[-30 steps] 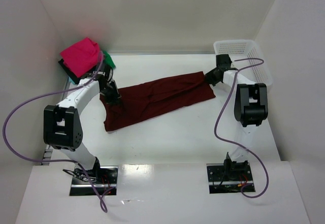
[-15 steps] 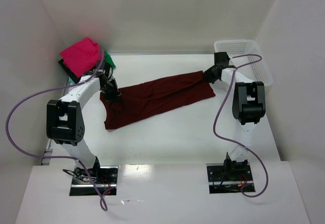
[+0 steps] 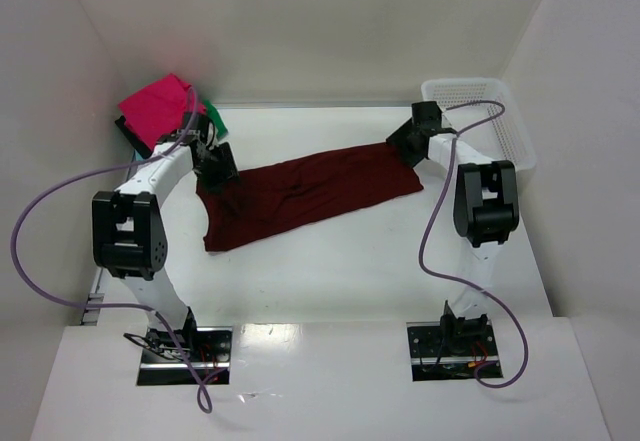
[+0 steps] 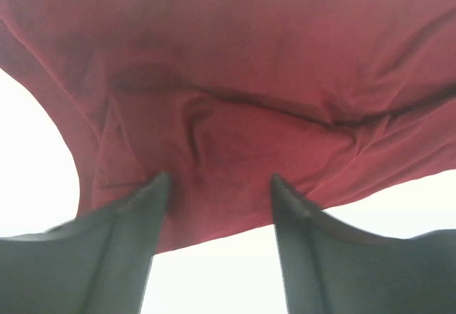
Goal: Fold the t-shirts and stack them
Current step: Fold the other side of the tshirt into a rectangle
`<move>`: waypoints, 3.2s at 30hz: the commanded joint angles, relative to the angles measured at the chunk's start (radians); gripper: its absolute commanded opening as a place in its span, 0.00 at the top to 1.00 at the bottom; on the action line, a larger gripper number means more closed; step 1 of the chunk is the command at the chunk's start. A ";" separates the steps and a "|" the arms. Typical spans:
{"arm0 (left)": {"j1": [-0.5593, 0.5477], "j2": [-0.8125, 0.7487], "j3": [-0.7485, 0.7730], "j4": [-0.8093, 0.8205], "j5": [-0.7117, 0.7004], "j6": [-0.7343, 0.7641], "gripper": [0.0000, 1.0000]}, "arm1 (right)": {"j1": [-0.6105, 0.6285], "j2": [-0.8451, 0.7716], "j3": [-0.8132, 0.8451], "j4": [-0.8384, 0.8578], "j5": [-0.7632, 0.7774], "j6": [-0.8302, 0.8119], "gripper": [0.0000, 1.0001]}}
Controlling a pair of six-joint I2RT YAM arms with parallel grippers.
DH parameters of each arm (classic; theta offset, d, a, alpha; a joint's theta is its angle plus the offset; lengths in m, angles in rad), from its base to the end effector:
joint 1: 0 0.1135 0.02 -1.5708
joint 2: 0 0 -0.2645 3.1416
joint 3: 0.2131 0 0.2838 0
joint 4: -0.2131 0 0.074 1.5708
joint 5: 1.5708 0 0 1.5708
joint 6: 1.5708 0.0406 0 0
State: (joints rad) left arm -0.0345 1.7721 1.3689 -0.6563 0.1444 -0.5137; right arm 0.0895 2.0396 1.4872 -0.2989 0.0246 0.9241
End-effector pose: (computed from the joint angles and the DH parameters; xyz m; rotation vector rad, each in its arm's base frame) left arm 0.4070 -0.0199 0.2195 -0.5831 2.5992 -0.3739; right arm 0.4808 0.0421 0.1688 1.0107 2.2515 0.4240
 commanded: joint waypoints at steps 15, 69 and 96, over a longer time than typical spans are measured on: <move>0.005 -0.201 -0.108 -0.017 -0.118 -0.043 0.03 | 0.367 -0.070 0.044 0.046 -0.138 -0.036 0.32; 0.170 -0.065 -0.283 0.182 0.118 0.046 0.61 | 0.708 0.136 0.008 0.228 -0.368 0.044 0.69; 0.188 -0.063 -0.295 0.167 0.158 0.064 0.36 | 0.652 0.155 0.183 0.104 -0.230 -0.033 1.00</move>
State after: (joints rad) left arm 0.1482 1.7061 1.0863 -0.4999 0.2821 -0.4511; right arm 0.7658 2.1685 1.6249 -0.1810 -0.2222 0.9146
